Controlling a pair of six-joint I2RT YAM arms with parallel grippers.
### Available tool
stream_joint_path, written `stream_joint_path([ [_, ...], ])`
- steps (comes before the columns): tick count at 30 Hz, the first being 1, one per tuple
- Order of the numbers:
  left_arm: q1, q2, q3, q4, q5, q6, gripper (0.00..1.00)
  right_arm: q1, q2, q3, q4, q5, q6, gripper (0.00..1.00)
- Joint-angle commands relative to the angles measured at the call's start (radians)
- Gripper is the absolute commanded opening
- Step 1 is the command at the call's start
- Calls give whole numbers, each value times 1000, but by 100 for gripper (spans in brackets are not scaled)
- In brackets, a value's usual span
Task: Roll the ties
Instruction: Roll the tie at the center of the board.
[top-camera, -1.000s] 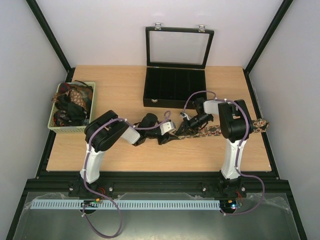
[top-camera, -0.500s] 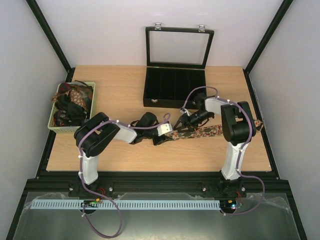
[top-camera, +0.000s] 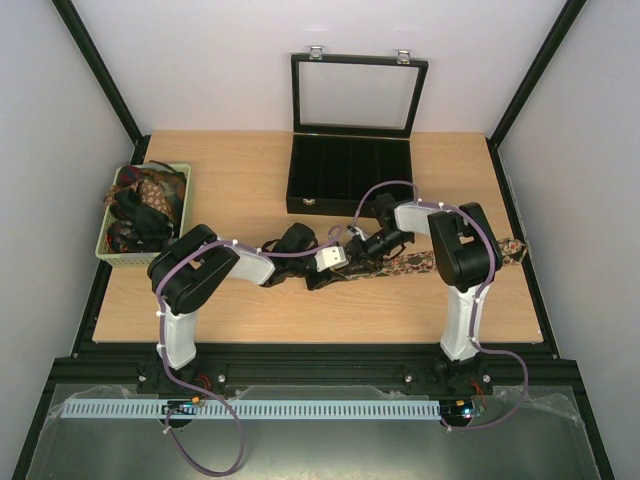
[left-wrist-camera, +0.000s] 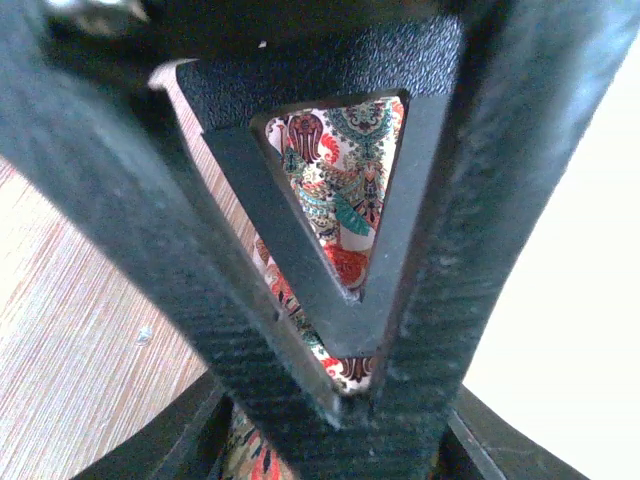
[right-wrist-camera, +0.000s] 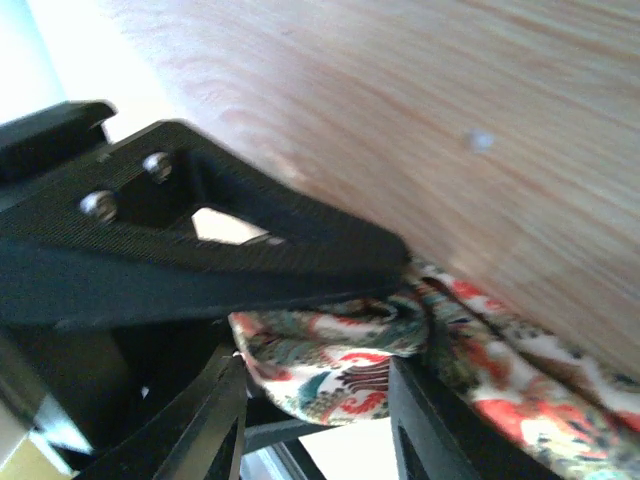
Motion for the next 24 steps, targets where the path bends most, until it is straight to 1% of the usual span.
stream_joint_path([
  [1,3,44,-33,-207,-93,7,43,16,44,-19,35,81,24,34],
  [5,3,45,-33,-209,-96,12,43,17,57,-23,39,142,4,13],
  [8,4,50,-34,-212,-93,13,44,15,67,-31,29,170,-11,3],
  [9,7,50,-33,-210,-90,11,45,13,69,-34,27,178,-17,2],
  [12,27,43,-38,-192,-52,-4,55,1,72,-52,22,198,-27,1],
  [13,38,35,-43,-176,-36,-15,58,-4,73,-60,22,201,-30,1],
  [15,66,9,-72,-121,19,-39,62,-17,73,-72,24,206,-38,1],
  [19,91,-49,-148,40,98,-50,65,-50,95,-88,21,170,-48,1],
  [21,89,-47,-165,102,125,-52,66,-67,128,-76,-1,143,-65,1],
  [24,74,-14,-166,164,116,-69,66,-85,169,-45,-41,124,-96,2],
])
